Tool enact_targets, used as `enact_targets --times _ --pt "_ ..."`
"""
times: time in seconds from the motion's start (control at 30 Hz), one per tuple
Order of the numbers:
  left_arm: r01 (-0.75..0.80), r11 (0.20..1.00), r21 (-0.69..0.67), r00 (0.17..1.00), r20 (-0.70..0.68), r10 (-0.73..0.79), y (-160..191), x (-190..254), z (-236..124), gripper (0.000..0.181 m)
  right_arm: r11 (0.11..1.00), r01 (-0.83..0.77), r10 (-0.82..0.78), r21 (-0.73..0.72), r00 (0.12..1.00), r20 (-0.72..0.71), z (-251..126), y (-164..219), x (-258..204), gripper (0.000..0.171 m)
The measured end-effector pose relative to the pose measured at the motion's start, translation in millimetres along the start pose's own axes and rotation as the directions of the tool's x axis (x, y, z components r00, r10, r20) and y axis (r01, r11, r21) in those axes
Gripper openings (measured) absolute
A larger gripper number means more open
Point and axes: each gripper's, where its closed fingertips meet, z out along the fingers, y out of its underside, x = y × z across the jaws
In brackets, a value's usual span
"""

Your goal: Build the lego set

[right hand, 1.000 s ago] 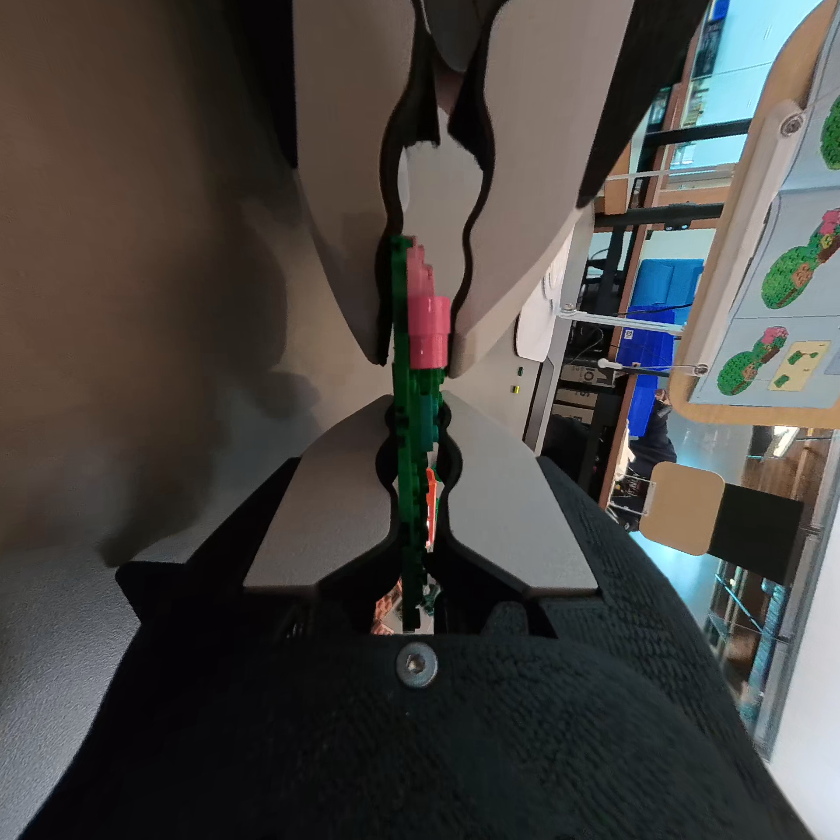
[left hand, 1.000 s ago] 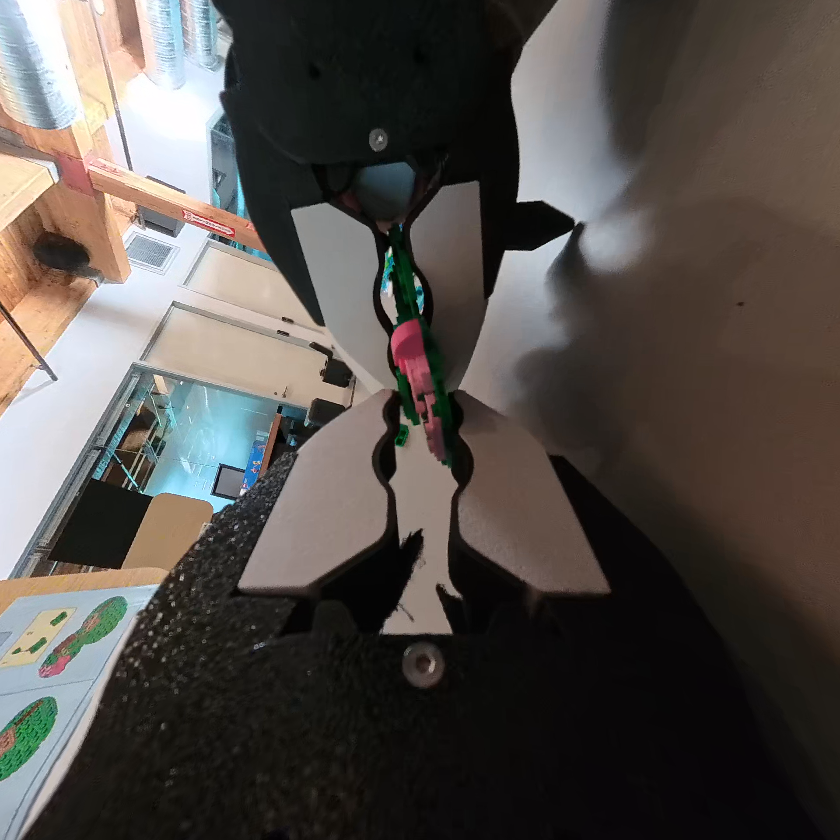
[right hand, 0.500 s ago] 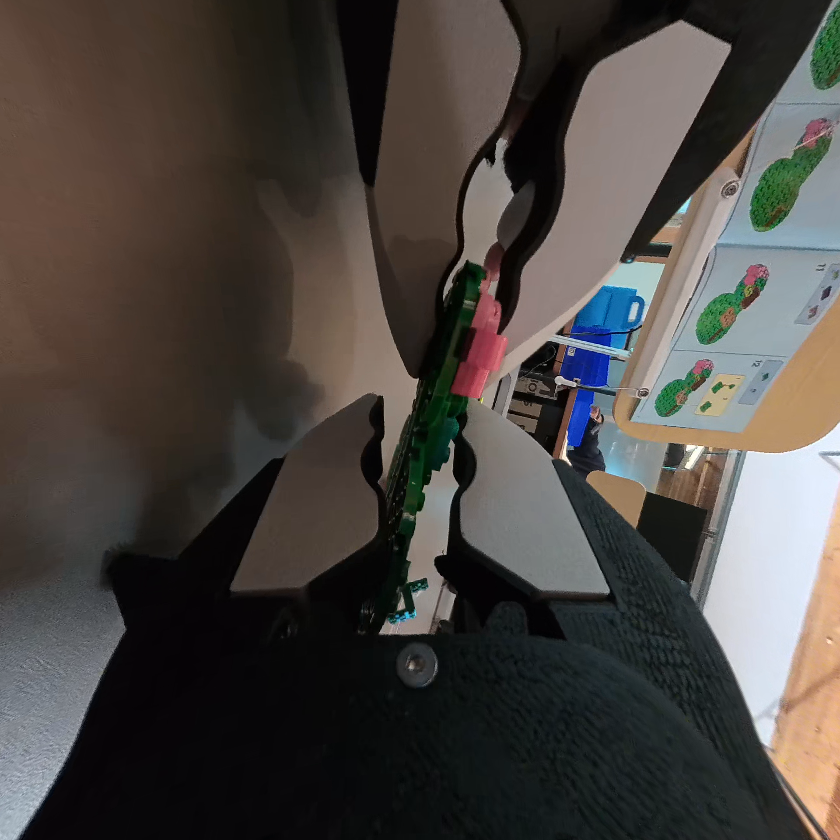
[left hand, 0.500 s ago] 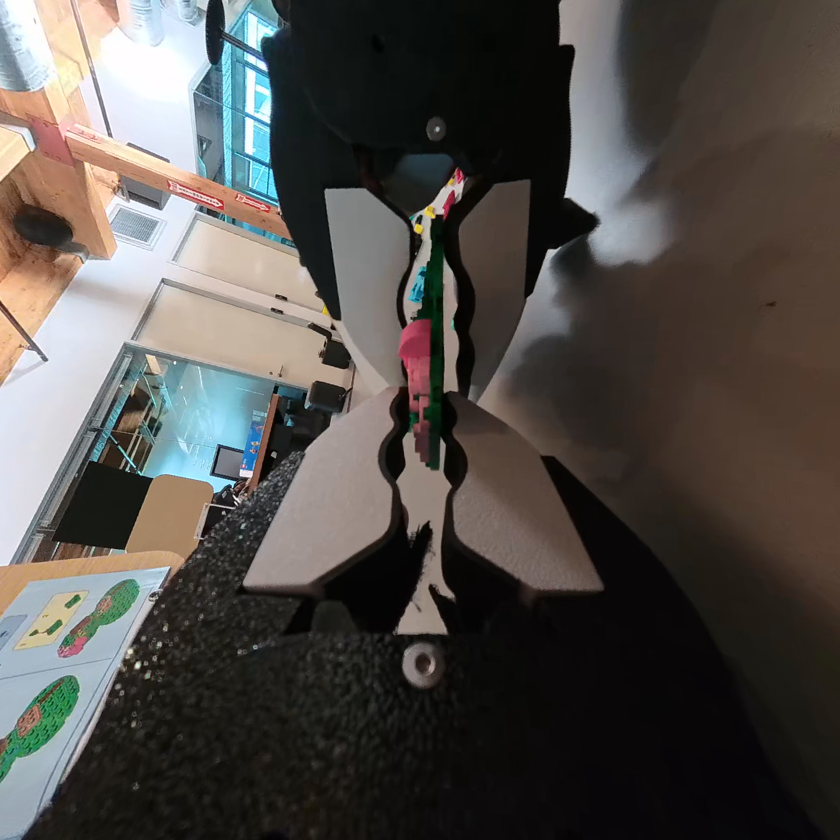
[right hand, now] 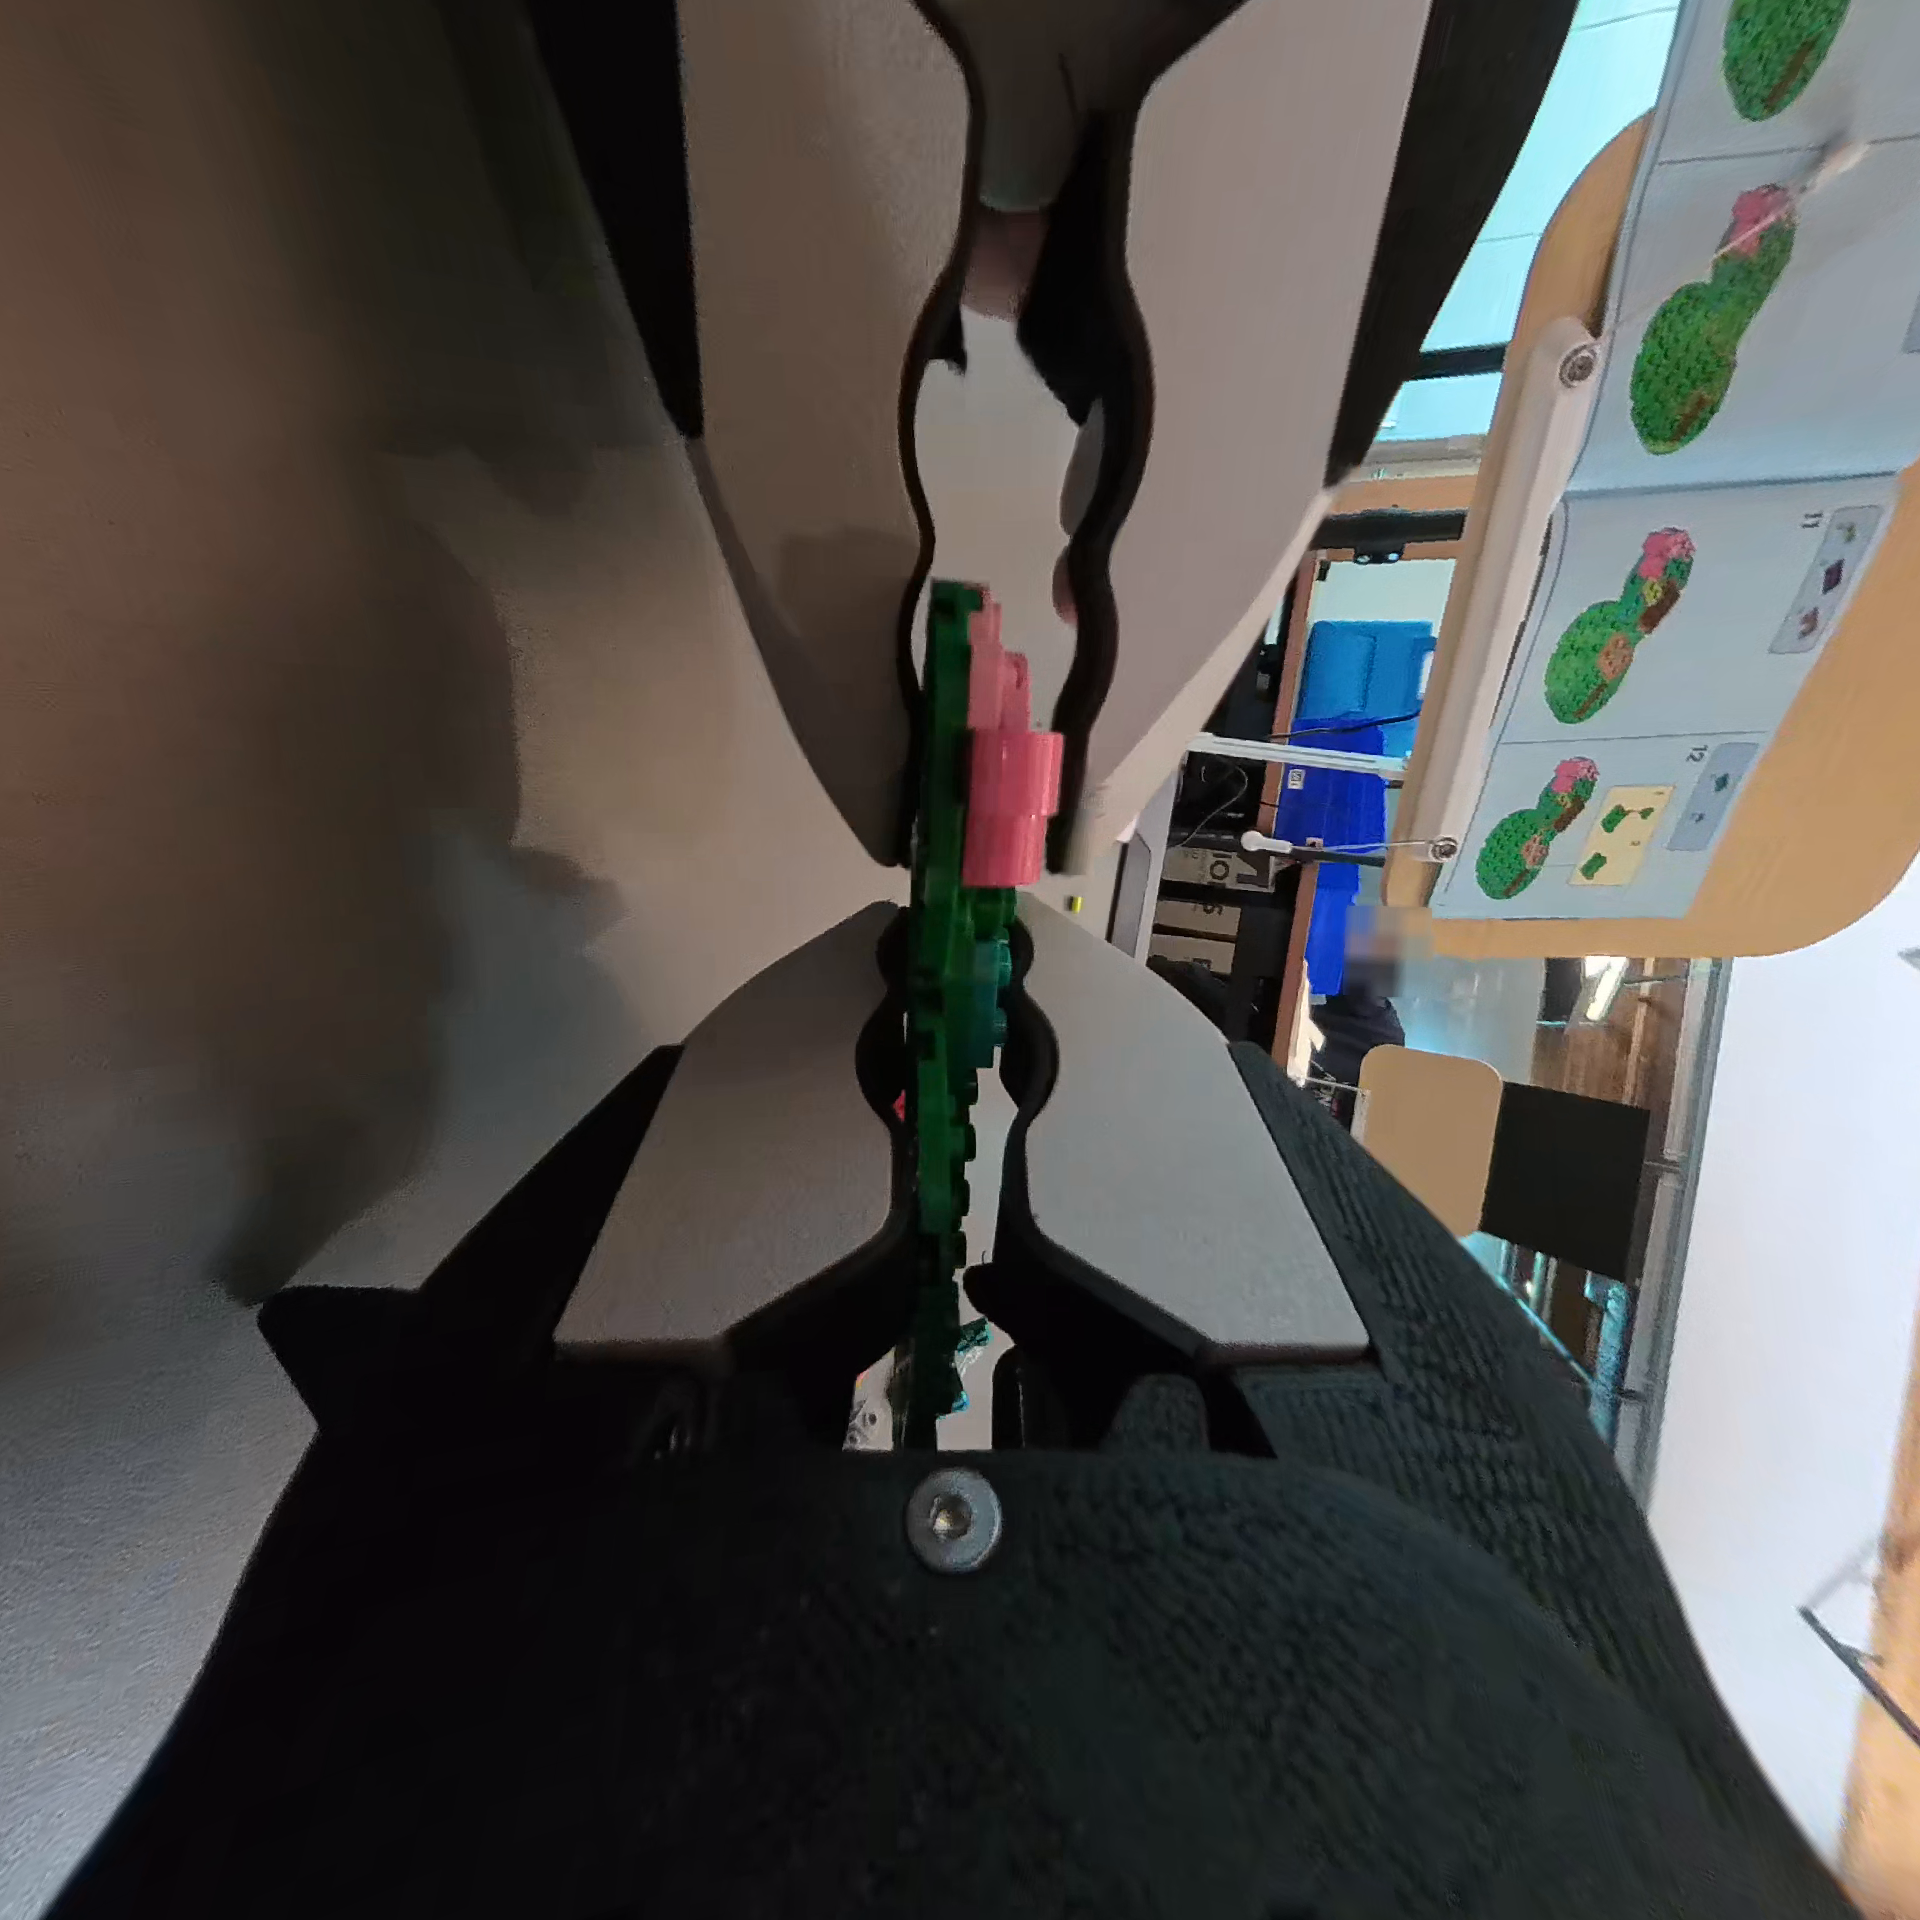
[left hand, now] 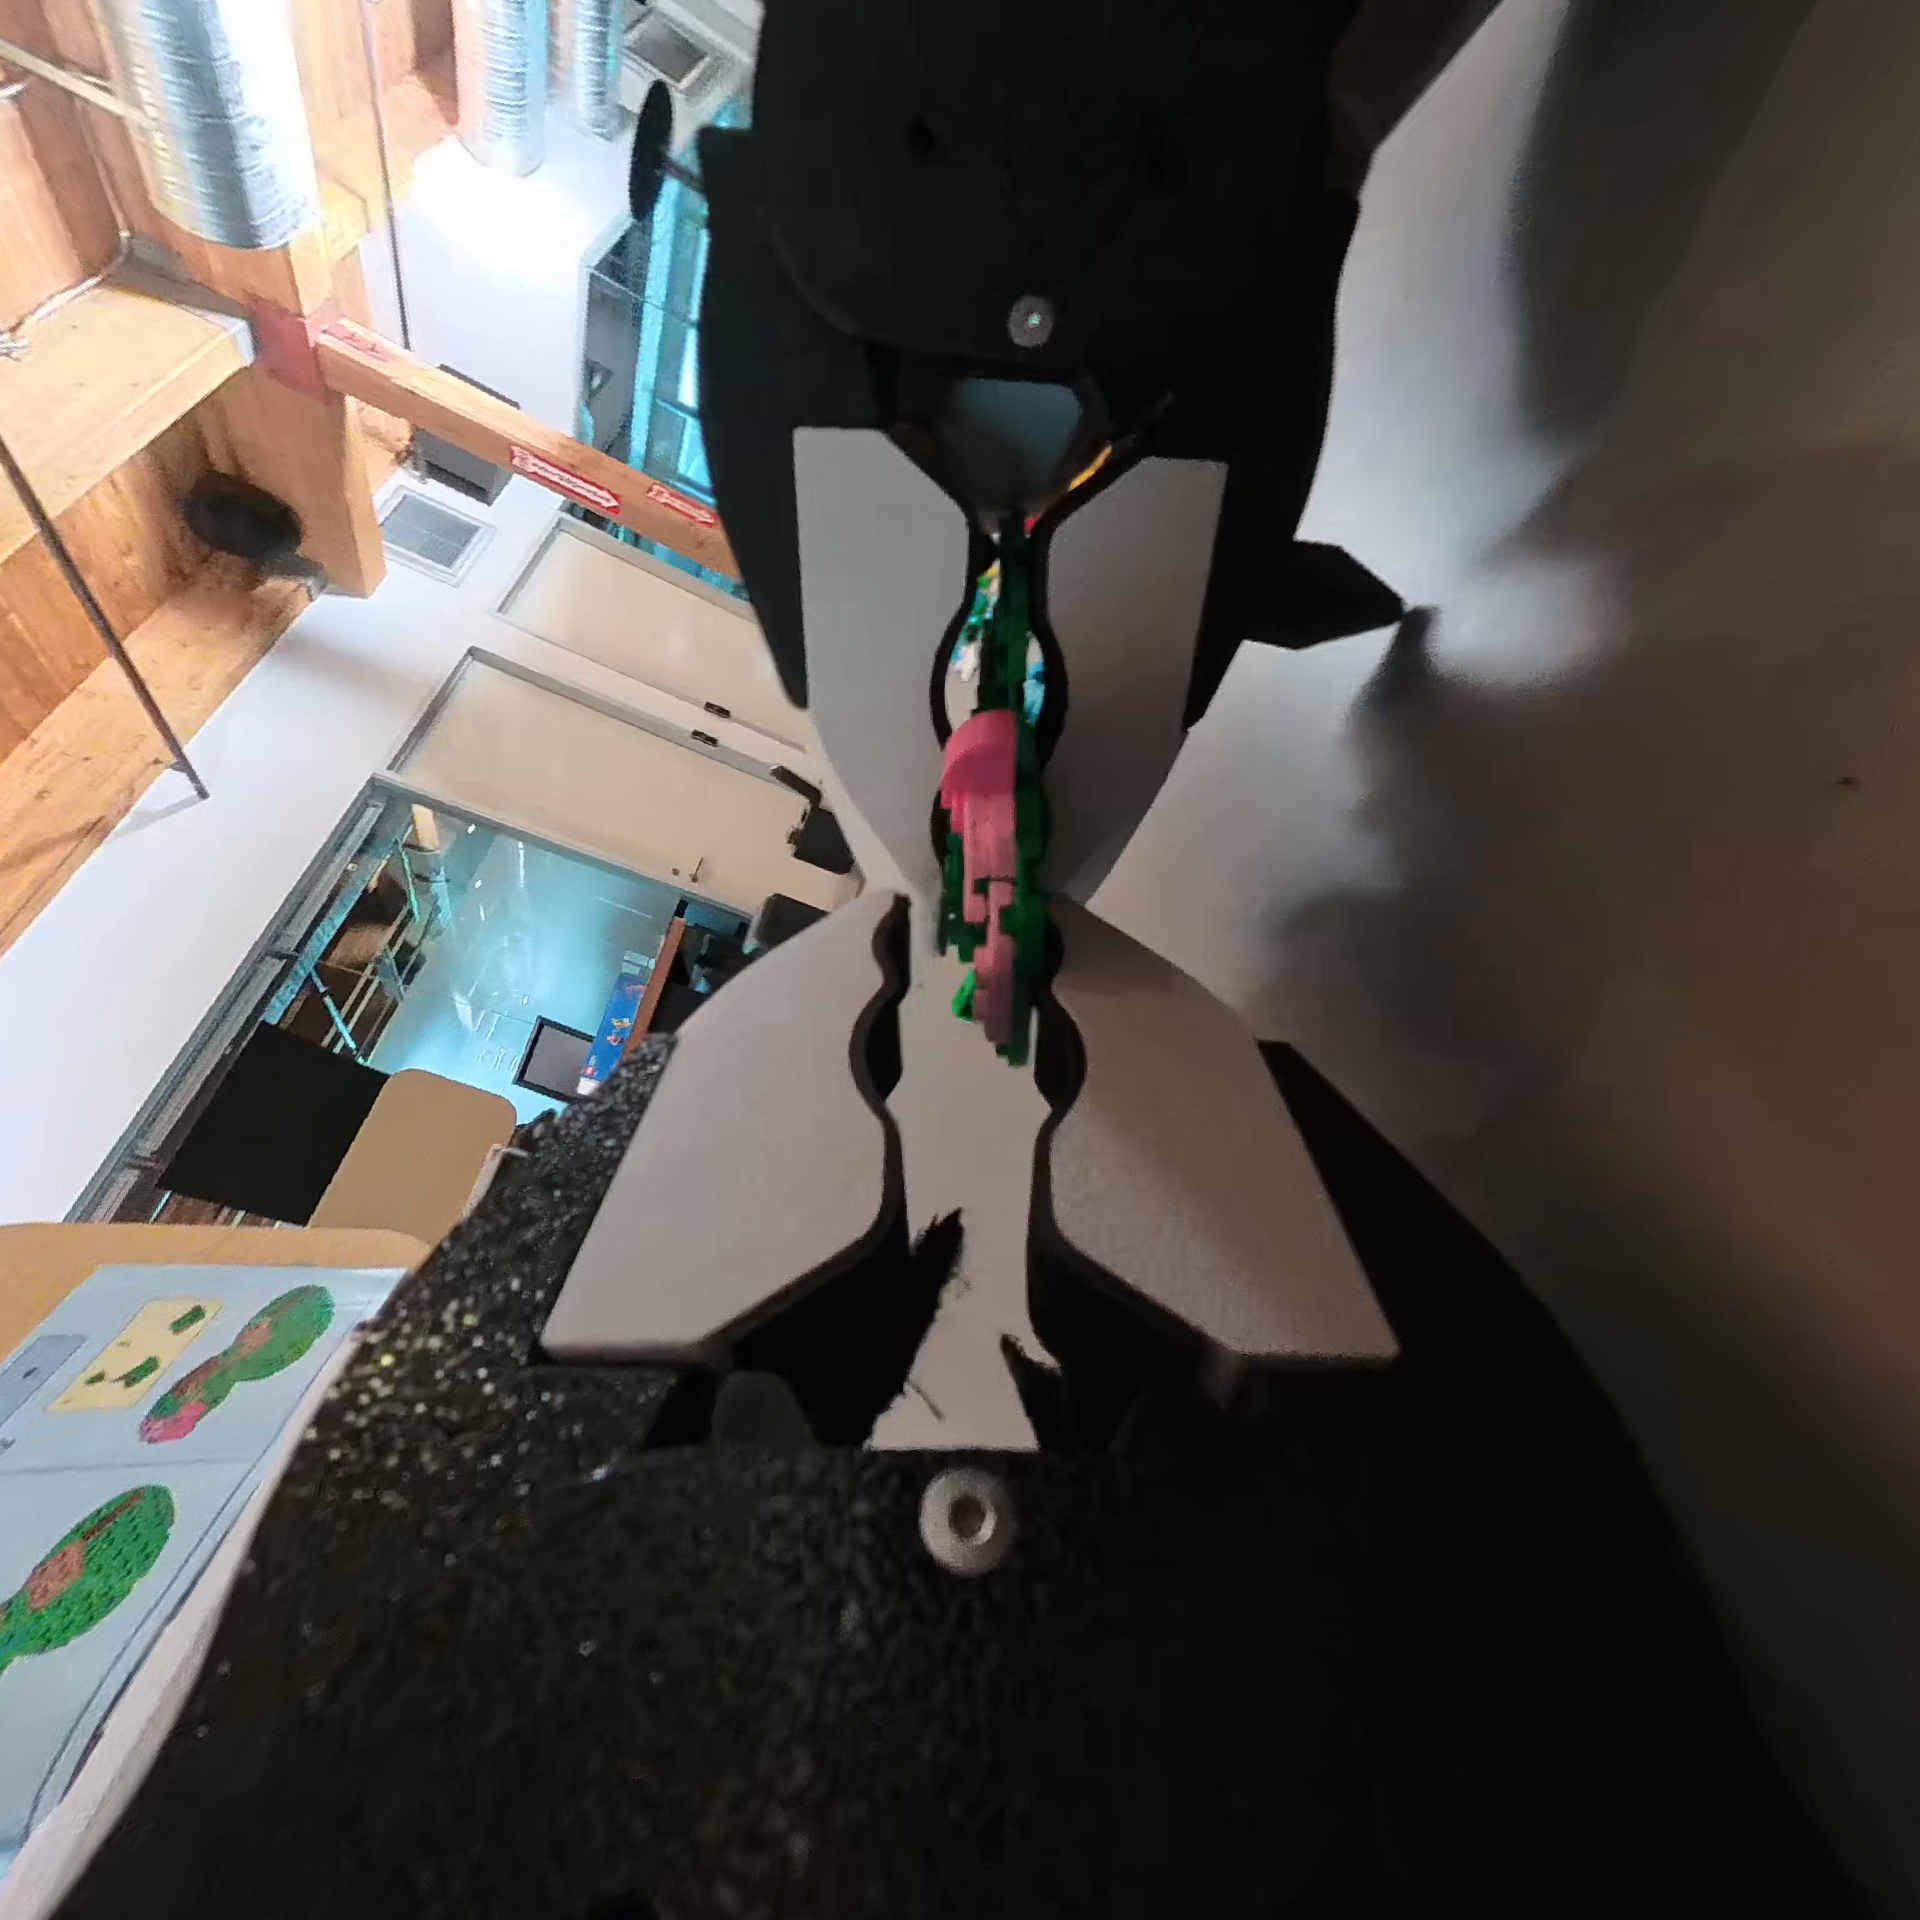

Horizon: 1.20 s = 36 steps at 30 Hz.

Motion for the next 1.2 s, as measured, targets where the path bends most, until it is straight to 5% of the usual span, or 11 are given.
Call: enact_targets --times 0.33,1.2 --pt "-0.083 0.996 -0.022 0.995 0.059 0.084 3.3 -10.1 -4.5 0.012 0.999 -0.040 0.040 0.015 0.997 -0.060 -3.2 2.8 12.9 0.013" --pt "0.018 1.000 -0.021 0.999 -0.035 -0.019 0.0 -3.0 -3.9 0.009 0.975 0.211 -0.196 0.066 0.964 -0.179 -7.1 0.1 11.4 0.016"
